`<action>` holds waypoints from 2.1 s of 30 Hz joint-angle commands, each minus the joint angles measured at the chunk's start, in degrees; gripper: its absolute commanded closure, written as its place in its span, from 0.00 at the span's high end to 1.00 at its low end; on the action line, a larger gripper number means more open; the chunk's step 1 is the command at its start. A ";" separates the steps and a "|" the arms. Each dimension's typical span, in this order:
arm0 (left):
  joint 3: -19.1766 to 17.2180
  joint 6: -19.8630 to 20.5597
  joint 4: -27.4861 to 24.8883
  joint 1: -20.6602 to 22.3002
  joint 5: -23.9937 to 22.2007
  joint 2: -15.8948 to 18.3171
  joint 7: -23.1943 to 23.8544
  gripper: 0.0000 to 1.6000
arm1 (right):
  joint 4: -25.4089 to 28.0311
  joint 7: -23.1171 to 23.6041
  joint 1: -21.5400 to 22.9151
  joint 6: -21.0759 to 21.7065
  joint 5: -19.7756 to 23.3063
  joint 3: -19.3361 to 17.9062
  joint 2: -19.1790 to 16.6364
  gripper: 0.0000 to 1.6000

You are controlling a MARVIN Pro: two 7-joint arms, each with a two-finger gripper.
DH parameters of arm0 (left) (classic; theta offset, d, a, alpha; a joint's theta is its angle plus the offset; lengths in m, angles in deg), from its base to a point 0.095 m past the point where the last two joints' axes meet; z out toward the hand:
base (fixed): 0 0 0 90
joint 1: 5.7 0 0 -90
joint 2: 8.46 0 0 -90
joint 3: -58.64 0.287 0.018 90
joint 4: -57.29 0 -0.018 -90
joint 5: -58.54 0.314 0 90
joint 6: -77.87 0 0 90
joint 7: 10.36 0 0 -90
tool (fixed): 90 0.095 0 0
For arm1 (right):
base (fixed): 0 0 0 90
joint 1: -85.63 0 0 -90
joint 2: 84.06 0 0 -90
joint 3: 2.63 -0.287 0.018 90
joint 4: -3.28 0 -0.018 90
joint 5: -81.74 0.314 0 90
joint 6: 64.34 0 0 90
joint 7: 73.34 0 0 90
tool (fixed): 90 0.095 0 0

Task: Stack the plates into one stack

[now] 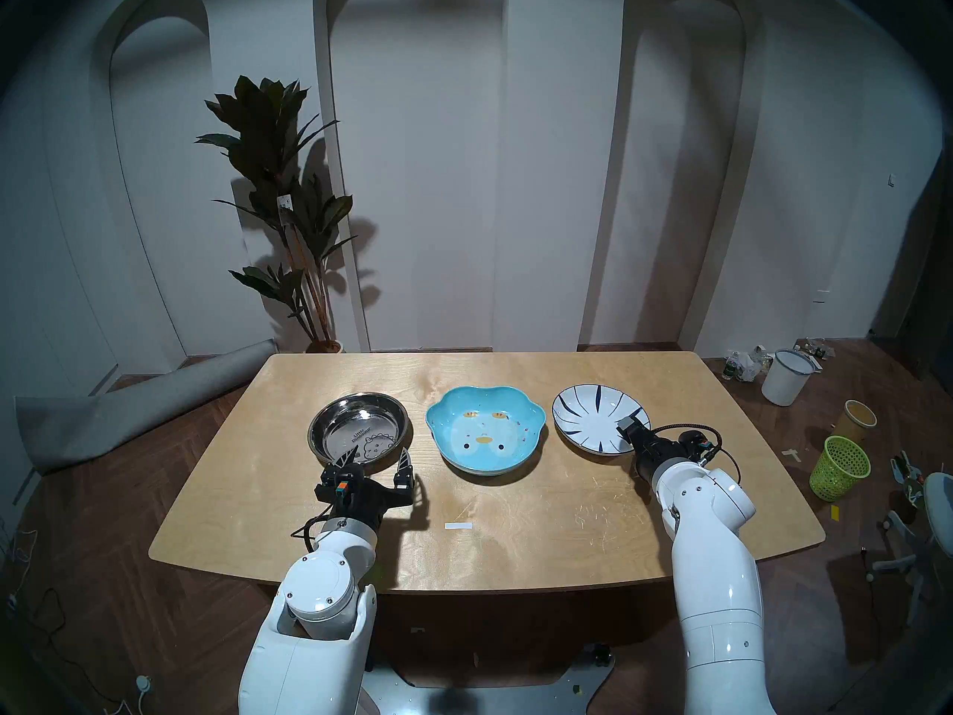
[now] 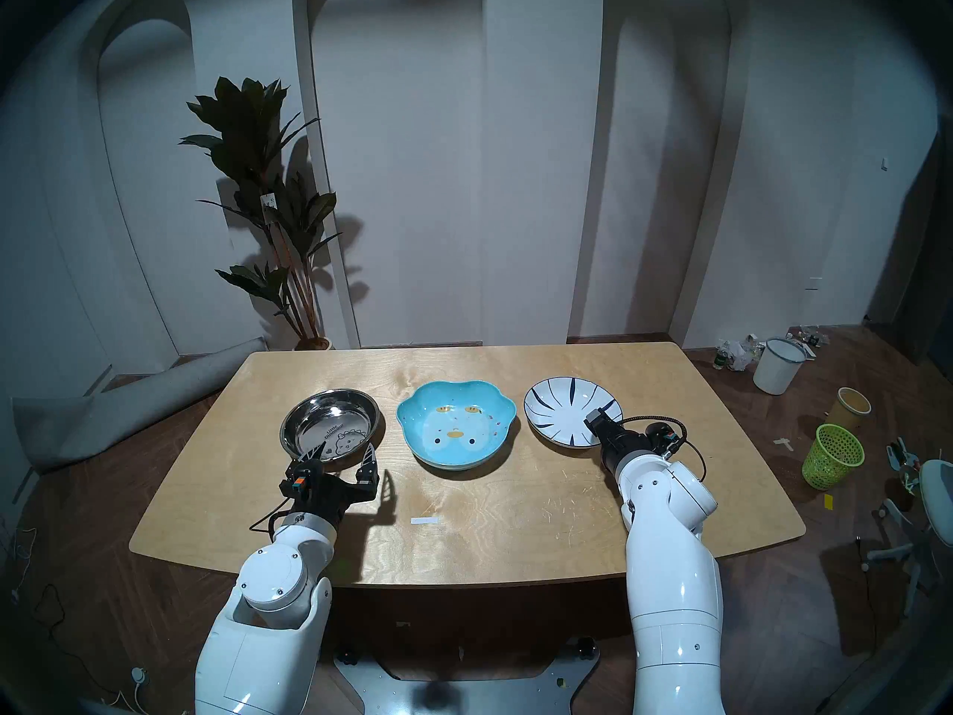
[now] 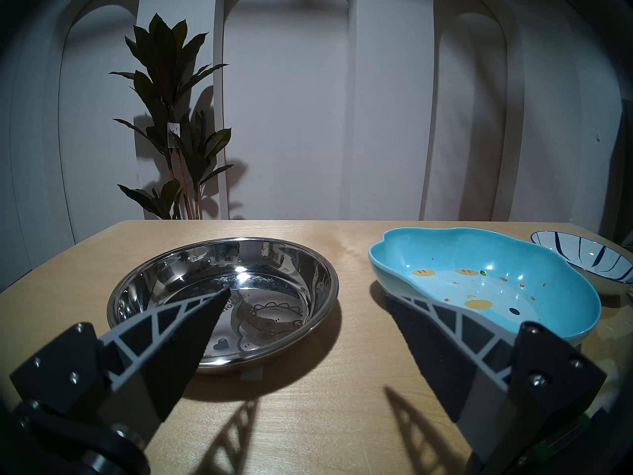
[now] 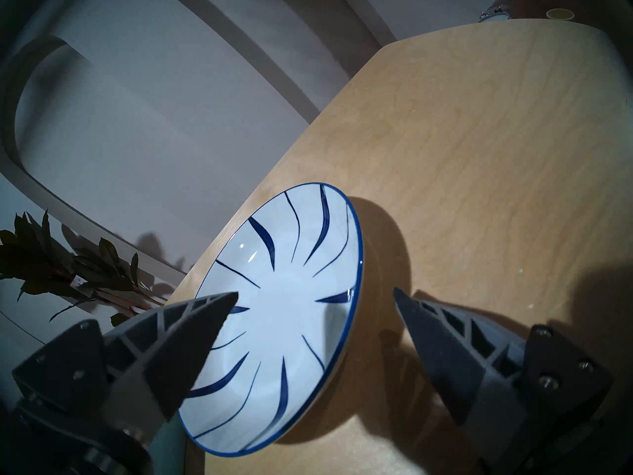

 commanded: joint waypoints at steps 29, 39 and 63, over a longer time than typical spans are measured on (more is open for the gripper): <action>0.03 -0.13 -1.22 0.32 0.09 0.01 -0.04 1.00 | -8.65 -1.69 7.18 -3.06 -2.81 2.25 -0.94 0.47; 0.03 -0.13 -1.22 0.32 0.09 0.01 -0.04 1.00 | -8.59 -1.07 6.58 -4.99 -2.71 2.32 -0.79 0.00; 0.03 -0.17 -1.16 0.35 0.07 0.02 -0.04 1.00 | -3.06 -1.65 4.54 -6.75 7.80 -2.94 1.75 0.00</action>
